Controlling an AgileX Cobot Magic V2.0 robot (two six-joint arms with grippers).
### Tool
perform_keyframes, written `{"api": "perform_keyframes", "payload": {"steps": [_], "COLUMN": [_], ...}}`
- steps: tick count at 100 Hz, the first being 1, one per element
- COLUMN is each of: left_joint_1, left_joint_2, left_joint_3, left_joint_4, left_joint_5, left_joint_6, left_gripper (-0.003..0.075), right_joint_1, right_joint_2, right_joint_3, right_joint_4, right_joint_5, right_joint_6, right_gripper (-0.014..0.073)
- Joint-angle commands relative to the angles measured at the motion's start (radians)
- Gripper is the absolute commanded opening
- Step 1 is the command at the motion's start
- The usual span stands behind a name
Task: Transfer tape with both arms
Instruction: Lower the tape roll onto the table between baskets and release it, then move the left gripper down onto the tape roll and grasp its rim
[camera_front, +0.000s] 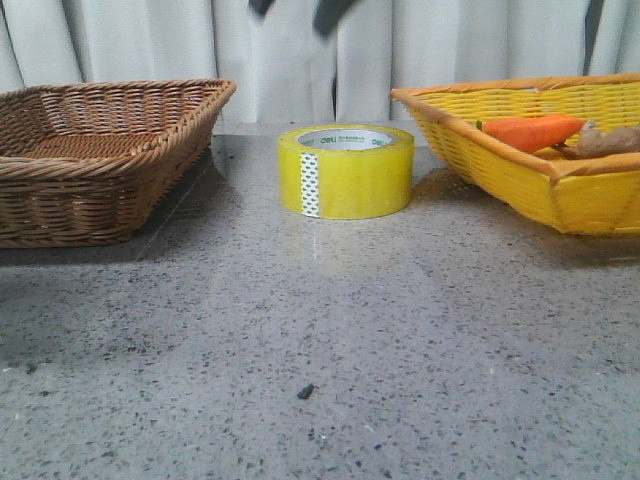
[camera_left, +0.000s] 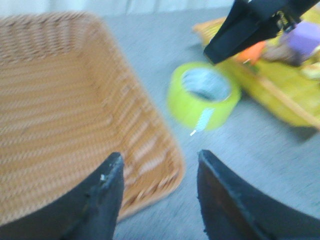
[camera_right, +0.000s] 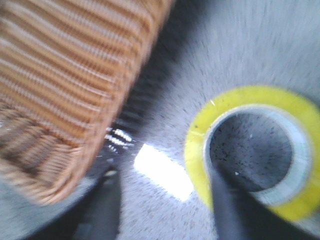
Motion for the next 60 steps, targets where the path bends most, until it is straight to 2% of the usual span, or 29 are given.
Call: {"api": "perform_keyframes", "payload": {"steps": [1, 7, 22, 36, 48, 60], "left_joint_1": [-0.012, -0.033, -0.128, -0.215, -0.255, -0.275], "left_joint_2": [0.064, 0.129, 0.299, 0.486, 0.65, 0.789], "left_joint_3": [-0.105, -0.172, -0.374, -0.558, -0.696, -0.794], "left_joint_4": [-0.117, -0.117, -0.078, 0.028, 0.063, 0.064], "left_joint_5": [-0.027, -0.001, 0.057, 0.122, 0.185, 0.184], "left_joint_6": [0.079, 0.094, 0.121, 0.119, 0.111, 0.082], "left_gripper": [0.0315, 0.0315, 0.0315, 0.0316, 0.0324, 0.0358], "right_joint_1": [-0.004, -0.004, -0.004, -0.004, -0.004, -0.004], "right_joint_2": [-0.153, -0.226, -0.418, -0.602, -0.747, -0.857], "right_joint_3": [-0.031, -0.008, 0.12, 0.316, 0.485, 0.609], "right_joint_4": [0.02, 0.019, -0.002, -0.097, -0.152, -0.155], "right_joint_5": [-0.042, -0.047, -0.083, -0.153, -0.205, -0.237], "right_joint_6": [-0.033, -0.054, -0.094, -0.093, -0.093, -0.093], "right_gripper": [0.0066, -0.0076, -0.0056, -0.0056, -0.0056, -0.0056]}}
